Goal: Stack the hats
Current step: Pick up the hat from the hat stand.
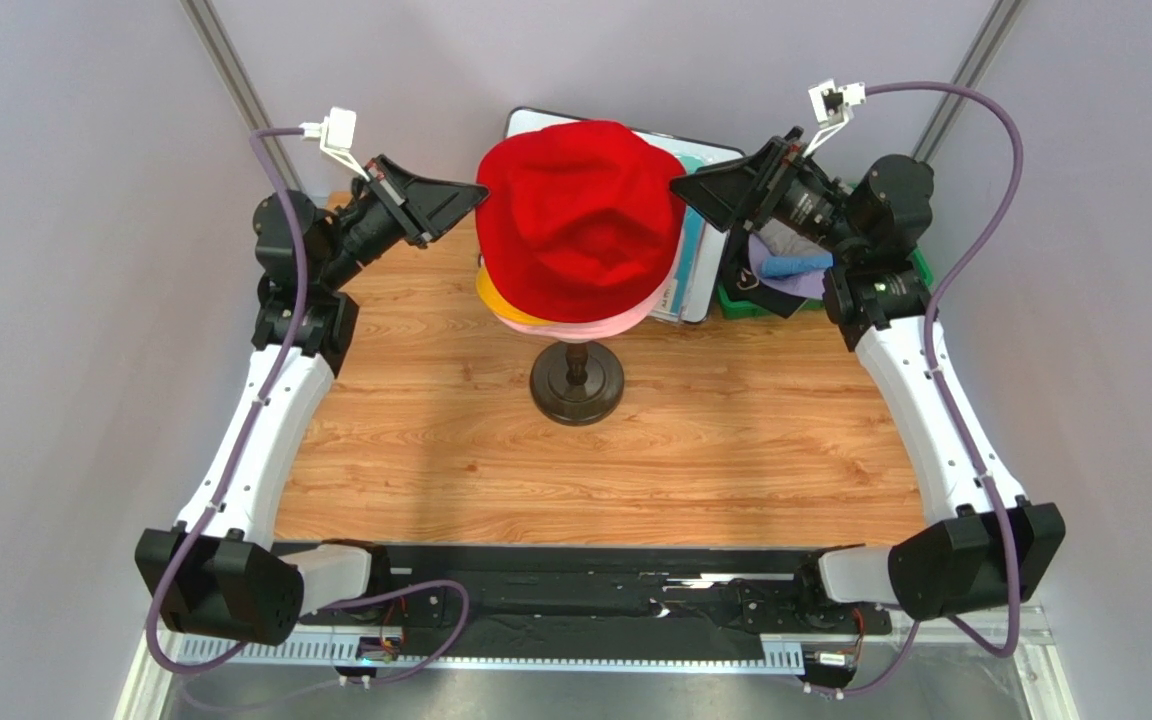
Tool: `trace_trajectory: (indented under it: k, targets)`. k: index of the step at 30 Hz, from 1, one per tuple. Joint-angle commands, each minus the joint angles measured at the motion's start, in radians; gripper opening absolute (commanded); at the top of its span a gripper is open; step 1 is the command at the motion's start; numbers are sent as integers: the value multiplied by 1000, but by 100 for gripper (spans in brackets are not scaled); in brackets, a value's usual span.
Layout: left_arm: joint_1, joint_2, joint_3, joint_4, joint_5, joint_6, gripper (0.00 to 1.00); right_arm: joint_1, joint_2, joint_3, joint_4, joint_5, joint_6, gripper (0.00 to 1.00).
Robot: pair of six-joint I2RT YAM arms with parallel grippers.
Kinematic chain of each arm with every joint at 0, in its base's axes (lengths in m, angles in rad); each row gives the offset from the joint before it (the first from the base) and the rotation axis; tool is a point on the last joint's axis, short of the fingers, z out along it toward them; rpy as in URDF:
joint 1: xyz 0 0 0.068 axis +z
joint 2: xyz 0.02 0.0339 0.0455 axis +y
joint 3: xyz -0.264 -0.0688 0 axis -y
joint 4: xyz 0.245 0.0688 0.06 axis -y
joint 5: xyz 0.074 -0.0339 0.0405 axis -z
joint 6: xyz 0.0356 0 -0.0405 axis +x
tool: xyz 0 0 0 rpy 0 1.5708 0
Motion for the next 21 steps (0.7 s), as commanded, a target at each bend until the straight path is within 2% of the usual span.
trace_trajectory:
  k: [1,11,14,18,21]
  targets:
    - [-4,-56,79,43,44,2,0,4,-115,2,-93,126,-129,100]
    - [-61,-48,112,-15,39,22,0,4,-454,-126,-341,452,-325,100]
    - [-82,-39,132,-39,41,35,0,4,-490,-113,-343,378,-317,100]
    - [-99,-34,162,-96,35,72,0,8,-476,-113,-291,201,-220,100]
    - [-101,-36,176,-125,30,91,0,57,-447,-115,-275,205,-235,100]
